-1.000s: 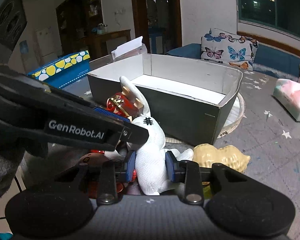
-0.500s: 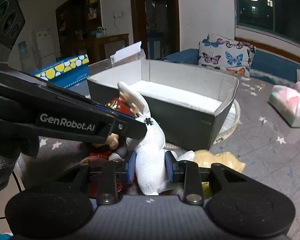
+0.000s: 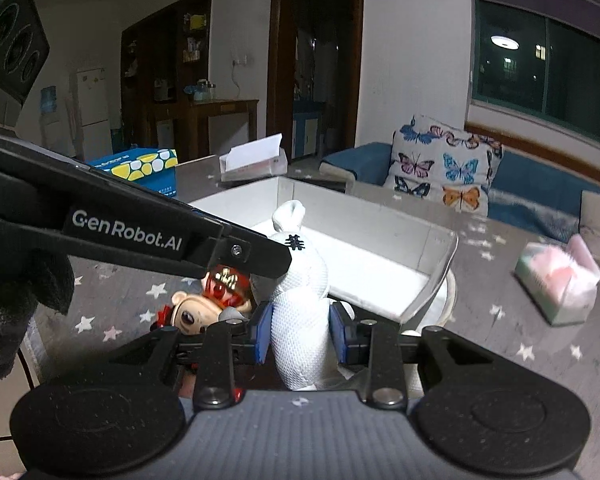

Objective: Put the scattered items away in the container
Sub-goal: 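Lift the bunny with the left gripper and carry it over the box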

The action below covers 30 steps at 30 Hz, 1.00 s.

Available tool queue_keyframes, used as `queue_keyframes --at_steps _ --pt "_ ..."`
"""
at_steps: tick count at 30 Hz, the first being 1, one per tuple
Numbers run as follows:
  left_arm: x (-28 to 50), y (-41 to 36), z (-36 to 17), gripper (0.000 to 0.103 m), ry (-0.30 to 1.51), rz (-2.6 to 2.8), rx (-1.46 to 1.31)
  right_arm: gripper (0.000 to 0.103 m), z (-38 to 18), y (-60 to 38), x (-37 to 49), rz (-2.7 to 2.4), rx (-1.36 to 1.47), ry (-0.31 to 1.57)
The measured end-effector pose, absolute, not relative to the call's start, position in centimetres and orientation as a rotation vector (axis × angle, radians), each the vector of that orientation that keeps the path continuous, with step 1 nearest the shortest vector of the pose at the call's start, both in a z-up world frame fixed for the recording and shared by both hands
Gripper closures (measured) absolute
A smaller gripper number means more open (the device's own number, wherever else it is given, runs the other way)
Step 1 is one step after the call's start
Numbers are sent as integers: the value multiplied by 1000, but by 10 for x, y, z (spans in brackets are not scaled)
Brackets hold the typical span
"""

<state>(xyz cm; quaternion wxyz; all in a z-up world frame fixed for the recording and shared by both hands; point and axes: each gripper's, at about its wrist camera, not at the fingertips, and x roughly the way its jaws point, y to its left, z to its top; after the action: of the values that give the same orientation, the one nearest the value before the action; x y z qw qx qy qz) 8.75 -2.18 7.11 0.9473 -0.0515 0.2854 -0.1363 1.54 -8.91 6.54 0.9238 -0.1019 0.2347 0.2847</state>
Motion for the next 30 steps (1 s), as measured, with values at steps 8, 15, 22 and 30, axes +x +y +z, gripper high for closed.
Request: queue_keyframes --at_steps 8,15,22,30 --pt "94 -15 90 89 523 -267 -108 73 88 -79 25 585 -268 424" --pt "111 -7 104 89 480 -237 -112 73 108 -65 44 596 -335 379" --pt "136 5 107 89 468 -209 -138 73 117 -48 68 615 -400 354" --pt "173 20 88 89 522 -176 -175 73 103 -30 104 656 -443 408"
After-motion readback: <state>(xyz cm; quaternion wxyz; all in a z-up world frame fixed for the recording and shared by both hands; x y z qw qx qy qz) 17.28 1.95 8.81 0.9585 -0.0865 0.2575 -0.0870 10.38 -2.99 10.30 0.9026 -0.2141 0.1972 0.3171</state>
